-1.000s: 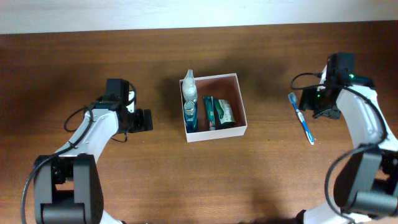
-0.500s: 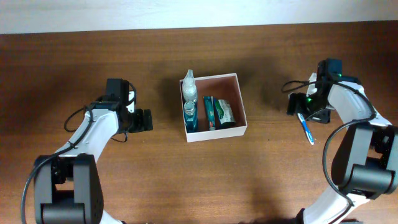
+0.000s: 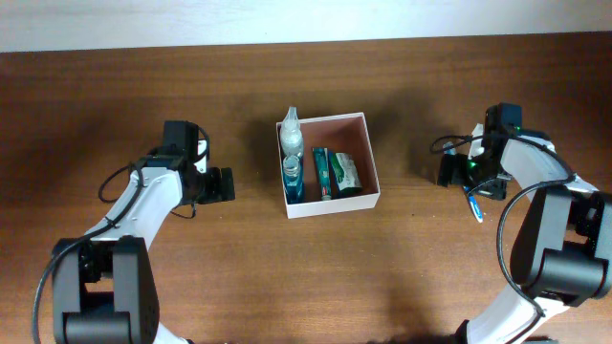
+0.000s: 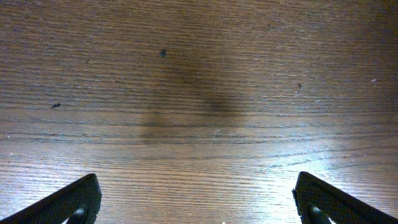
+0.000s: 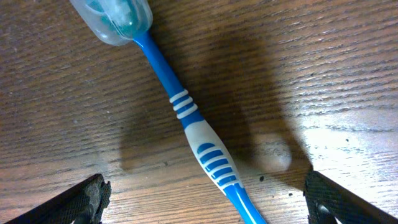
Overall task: Pack container
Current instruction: 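Lower the right gripper and close it on the toothbrush handle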
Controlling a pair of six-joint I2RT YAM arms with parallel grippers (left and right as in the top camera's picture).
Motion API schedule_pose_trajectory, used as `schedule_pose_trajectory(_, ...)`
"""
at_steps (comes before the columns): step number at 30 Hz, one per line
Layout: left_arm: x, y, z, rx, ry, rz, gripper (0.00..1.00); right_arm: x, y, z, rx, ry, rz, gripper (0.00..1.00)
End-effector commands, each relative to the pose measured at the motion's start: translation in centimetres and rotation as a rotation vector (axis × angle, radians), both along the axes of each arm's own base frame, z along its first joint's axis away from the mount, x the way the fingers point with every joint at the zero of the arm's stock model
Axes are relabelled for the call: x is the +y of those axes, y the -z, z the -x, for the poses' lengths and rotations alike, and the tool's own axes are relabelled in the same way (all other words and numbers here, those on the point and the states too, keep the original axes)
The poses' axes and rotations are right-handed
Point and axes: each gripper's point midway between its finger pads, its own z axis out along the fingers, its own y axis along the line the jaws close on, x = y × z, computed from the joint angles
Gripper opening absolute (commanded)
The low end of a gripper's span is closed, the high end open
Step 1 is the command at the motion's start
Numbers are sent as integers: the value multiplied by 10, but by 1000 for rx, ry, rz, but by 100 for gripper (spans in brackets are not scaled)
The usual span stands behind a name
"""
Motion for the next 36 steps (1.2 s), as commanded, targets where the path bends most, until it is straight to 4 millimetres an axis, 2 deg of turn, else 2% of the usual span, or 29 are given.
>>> schedule_pose_trajectory(1, 2, 4, 2, 11, -5, -7, 99, 14, 12, 17, 52, 8, -87, 88)
schedule_pose_trajectory(7, 2, 4, 2, 11, -5, -7, 100, 43, 5, 13, 20, -4, -262, 74)
schedule_pose_trajectory(16, 2, 4, 2, 11, -5, -7, 99, 50, 3, 23, 61, 0, -297, 73)
schedule_pose_trajectory(20, 2, 4, 2, 11, -5, -7, 99, 47, 4, 22, 53, -26, -275, 73)
schedule_pose_trajectory(25, 2, 4, 2, 11, -5, -7, 100, 15, 12, 28, 96, -17, -86, 73)
schedule_pose_trajectory(27, 2, 4, 2, 11, -5, -7, 99, 7, 14, 31, 110, -14, -40, 70)
schedule_pose_trajectory(32, 2, 4, 2, 11, -5, -7, 99, 6, 15, 28, 99, -17, -30, 62)
schedule_pose_trajectory(36, 2, 4, 2, 11, -5, -7, 99, 7, 15, 21, 76, -59, 2, 60)
